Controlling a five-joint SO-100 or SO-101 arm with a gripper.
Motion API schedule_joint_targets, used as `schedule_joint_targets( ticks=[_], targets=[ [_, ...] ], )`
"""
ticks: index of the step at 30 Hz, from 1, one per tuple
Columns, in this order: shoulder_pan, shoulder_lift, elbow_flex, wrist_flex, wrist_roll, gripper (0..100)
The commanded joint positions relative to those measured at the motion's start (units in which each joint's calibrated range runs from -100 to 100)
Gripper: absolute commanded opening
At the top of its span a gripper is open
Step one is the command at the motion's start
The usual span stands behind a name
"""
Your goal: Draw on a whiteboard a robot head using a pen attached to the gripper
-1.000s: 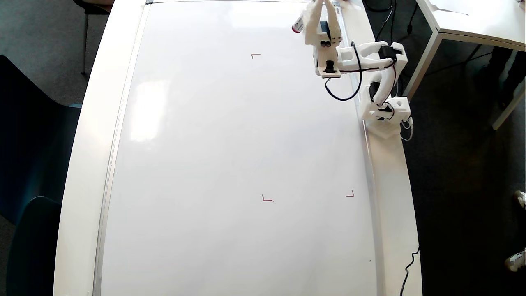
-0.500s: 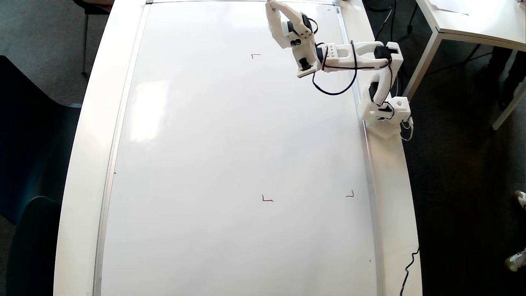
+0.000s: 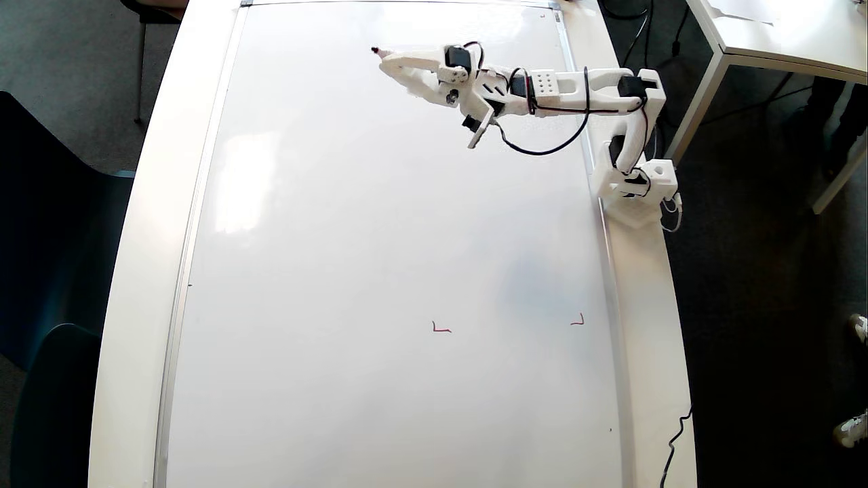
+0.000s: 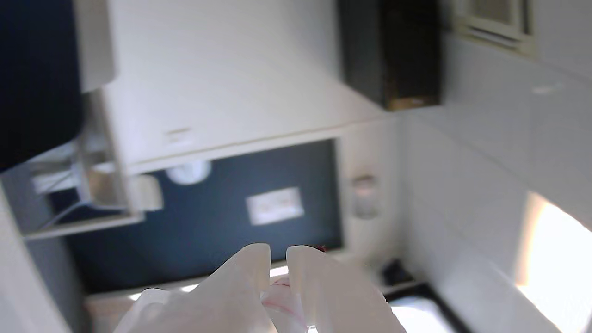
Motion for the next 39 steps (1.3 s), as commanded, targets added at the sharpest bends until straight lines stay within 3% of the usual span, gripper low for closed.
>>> schedule_joint_targets(
  ticks=[1,10,19,30,39],
  targets=[
    [-0.11,-0.48,-2.46,18.55,0.0,1],
    [-1.73,-0.48,-6.82,55.91,-0.54,1],
    [-4.31,0.19,-13.54,80.32,-6.92,1],
    [-10.65,0.44,-15.17,99.09,-17.86,1],
    [-13.67,0.86,-14.53,101.87,-22.73,1]
  ],
)
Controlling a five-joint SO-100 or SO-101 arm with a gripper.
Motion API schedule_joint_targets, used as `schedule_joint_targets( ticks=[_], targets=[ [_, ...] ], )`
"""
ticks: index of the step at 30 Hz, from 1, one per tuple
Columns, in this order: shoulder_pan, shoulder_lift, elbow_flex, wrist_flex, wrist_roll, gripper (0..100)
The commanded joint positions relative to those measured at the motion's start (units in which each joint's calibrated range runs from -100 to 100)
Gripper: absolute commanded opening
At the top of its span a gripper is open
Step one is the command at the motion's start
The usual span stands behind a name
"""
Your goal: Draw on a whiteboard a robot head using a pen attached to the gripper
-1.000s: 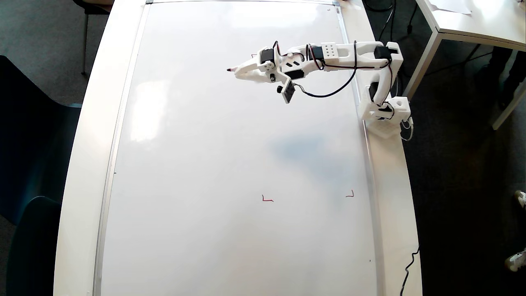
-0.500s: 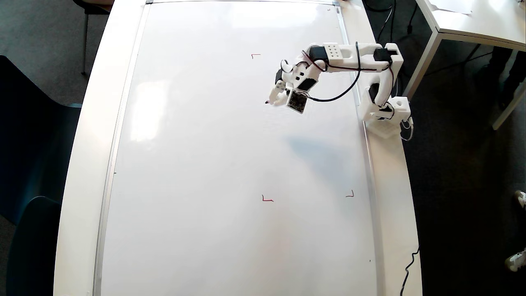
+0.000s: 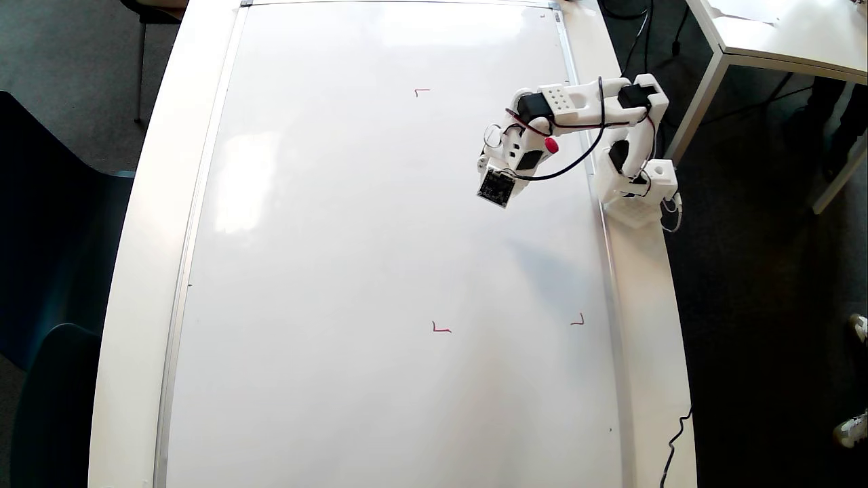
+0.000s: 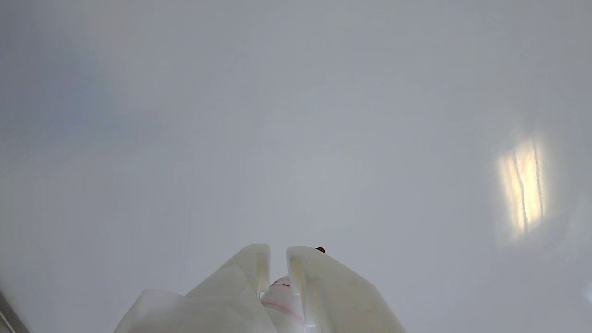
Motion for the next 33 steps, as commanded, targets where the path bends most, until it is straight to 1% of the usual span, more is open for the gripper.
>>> schedule_joint_targets(
  ticks=[1,7,12,22,33],
  targets=[
    [-0.99,0.6,-1.65,0.18,-1.34,1],
    [-1.51,6.64,-6.37,-0.69,-1.39,1],
    [-2.84,12.42,-13.54,-0.69,-2.35,1],
    [-3.35,23.83,-25.53,-0.69,-2.35,1],
    [-3.35,28.44,-27.16,-0.69,-2.35,1]
  ],
)
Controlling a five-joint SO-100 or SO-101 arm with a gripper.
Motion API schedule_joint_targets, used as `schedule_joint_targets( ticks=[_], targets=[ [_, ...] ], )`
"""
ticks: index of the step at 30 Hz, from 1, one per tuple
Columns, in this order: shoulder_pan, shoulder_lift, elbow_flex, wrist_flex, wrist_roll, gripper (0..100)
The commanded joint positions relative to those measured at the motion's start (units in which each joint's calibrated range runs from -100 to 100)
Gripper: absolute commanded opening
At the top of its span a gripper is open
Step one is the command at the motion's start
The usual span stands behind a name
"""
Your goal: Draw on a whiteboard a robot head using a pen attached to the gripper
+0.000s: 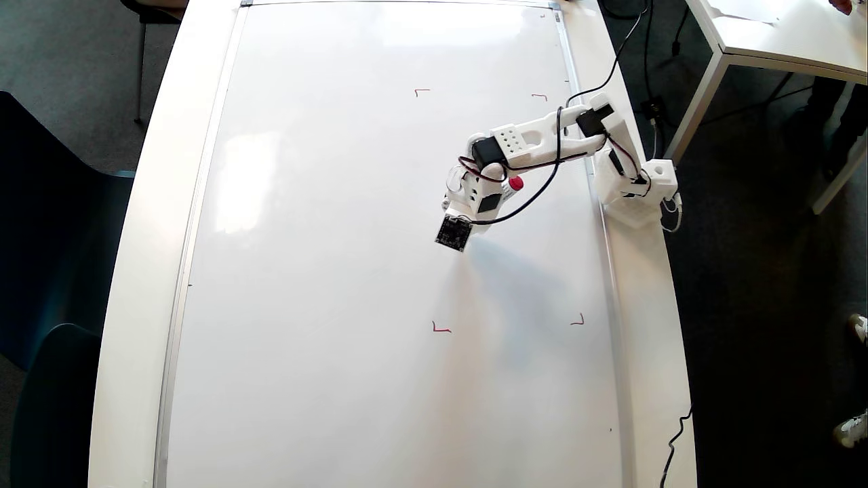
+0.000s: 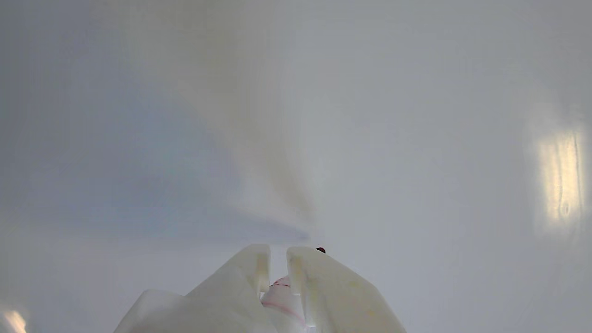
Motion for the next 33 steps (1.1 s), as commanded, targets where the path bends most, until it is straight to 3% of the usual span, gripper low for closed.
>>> schedule_joint_targets(
  ticks=[1,13,33],
  targets=[
    [-0.11,-0.53,-2.13,-0.52,-0.29,1],
    [-1.36,-0.36,-1.13,-8.25,0.19,1],
    [-2.1,3.83,-1.94,-8.69,0.03,1]
  ],
)
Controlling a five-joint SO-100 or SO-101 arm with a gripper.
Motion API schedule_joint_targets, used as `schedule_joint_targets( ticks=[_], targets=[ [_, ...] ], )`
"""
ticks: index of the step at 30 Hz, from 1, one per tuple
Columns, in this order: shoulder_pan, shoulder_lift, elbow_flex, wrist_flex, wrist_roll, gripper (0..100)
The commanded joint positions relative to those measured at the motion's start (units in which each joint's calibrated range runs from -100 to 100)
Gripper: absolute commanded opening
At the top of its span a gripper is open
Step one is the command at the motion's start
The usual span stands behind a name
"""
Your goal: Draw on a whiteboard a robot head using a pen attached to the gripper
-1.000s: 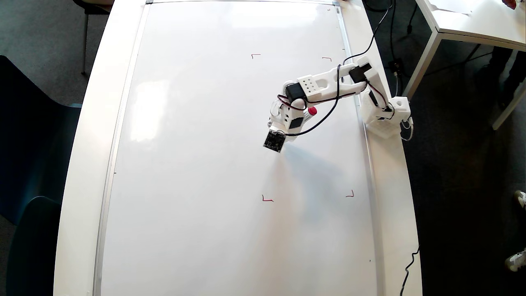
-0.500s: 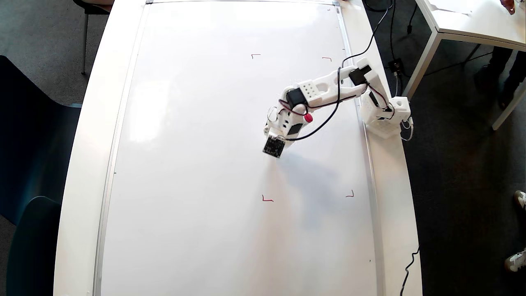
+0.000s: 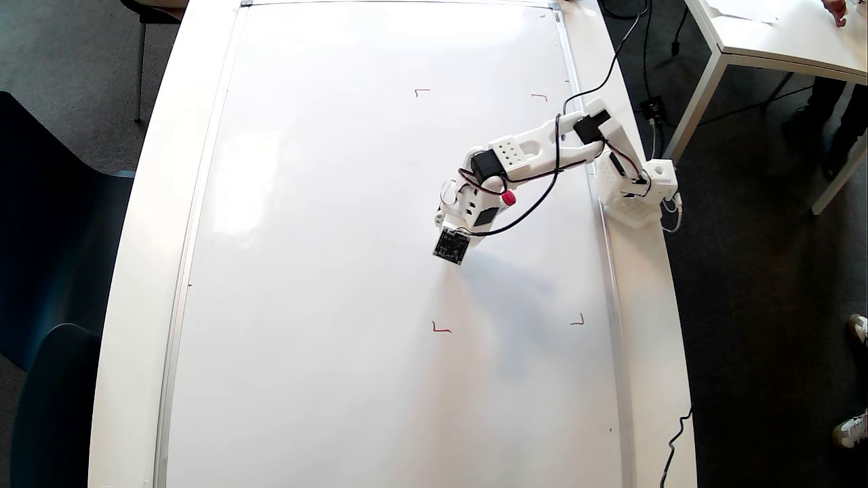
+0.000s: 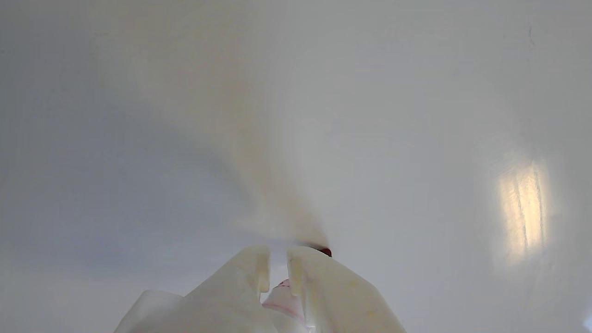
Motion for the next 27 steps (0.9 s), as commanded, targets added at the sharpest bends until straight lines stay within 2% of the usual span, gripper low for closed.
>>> schedule_joint_targets(
  ticks=[1,9,19,27],
  targets=[
    [-0.14,-0.24,-0.39,-0.66,0.19,1],
    [-0.21,-2.59,5.42,-0.14,-0.03,1],
    [-0.73,-14.41,24.94,-0.66,-0.24,1],
    [-0.8,-25.48,41.55,-4.92,-0.24,1]
  ],
)
